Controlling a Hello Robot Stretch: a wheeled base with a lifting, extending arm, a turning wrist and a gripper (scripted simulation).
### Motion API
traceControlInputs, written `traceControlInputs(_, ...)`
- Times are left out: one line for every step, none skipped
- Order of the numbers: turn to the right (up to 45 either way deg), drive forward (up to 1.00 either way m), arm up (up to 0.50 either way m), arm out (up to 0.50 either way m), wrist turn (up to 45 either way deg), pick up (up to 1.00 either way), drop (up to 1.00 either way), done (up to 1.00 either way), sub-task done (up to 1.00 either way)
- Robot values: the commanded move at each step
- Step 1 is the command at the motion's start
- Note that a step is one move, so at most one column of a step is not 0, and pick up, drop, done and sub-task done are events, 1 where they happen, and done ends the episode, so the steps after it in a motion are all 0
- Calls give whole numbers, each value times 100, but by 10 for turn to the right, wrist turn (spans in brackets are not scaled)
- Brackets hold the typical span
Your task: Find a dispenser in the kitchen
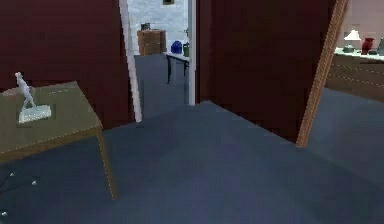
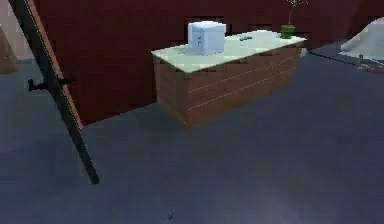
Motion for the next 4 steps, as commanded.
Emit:
traceControlInputs(0, 100, 0, 0, 0, 0, 0, 0, 0)
traceControlInputs(90, 0, 0, 0, 0, 0, 0, 0, 0)
traceControlInputs(0, 35, 0, 0, 0, 0, 0, 0, 0)
traceControlInputs(-240, 0, 0, 0, 0, 0, 0, 0, 0)
